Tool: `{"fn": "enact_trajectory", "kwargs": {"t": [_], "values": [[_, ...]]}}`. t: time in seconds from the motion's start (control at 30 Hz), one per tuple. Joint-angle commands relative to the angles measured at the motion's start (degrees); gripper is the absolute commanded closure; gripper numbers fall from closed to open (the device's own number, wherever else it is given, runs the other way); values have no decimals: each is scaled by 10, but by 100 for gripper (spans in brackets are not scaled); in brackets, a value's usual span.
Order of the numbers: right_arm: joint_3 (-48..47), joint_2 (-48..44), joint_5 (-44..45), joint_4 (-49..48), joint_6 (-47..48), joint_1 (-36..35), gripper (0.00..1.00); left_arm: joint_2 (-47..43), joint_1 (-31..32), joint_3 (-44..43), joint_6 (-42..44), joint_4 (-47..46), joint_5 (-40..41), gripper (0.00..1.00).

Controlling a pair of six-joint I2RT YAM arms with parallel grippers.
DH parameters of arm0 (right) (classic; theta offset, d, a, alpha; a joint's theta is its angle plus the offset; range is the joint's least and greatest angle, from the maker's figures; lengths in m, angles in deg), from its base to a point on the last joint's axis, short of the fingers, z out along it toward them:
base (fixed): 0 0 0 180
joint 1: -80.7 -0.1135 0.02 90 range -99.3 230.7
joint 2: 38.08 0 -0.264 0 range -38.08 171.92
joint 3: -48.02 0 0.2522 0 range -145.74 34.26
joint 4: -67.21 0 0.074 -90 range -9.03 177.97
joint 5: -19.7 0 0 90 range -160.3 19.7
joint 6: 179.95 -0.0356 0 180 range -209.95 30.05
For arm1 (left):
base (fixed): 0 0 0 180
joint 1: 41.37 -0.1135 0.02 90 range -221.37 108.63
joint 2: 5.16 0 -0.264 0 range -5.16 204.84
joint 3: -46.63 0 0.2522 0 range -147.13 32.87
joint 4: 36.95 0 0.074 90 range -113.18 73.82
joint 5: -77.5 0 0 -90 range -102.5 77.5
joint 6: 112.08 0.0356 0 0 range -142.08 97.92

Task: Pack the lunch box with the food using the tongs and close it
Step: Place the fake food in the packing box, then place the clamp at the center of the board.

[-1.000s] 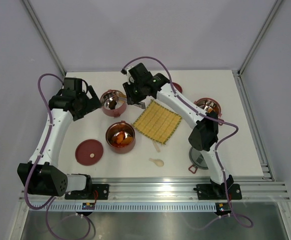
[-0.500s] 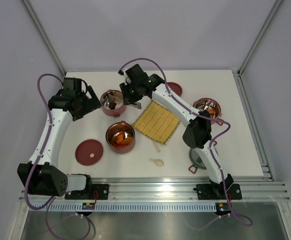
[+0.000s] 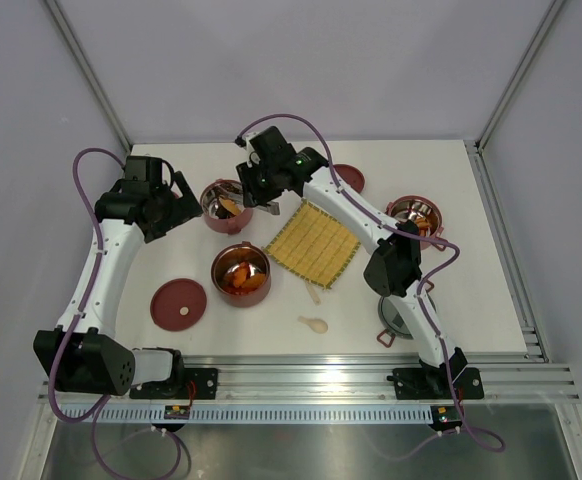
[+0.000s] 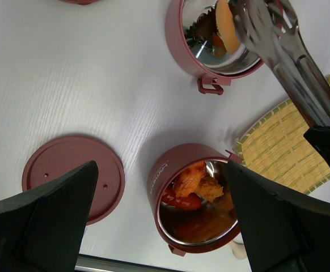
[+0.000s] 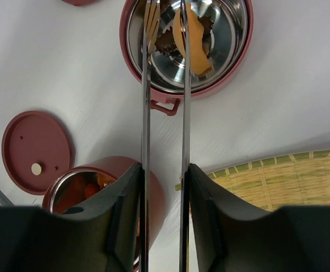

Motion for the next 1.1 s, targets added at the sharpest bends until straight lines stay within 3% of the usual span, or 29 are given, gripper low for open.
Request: {"fn": "enact_trajectory", "kwargs": {"t": [0.0, 0.3, 0.6, 0.87, 1.07], "values": [[-7, -47, 13, -28, -1, -6, 59, -11, -4, -15, 4, -15, -7, 1], [184, -205, 81, -101, -1, 9, 75, -2, -3, -14, 3, -22, -10, 1], [361, -349, 144, -129, -18, 68, 78, 5, -4, -12, 2, -35, -24, 1], [600, -522, 202, -183, -58, 201, 82, 9, -4, -7, 5, -42, -32, 1], [722, -636, 225, -210, -100, 321, 83, 10, -3, -3, 5, -47, -36, 1]]}}
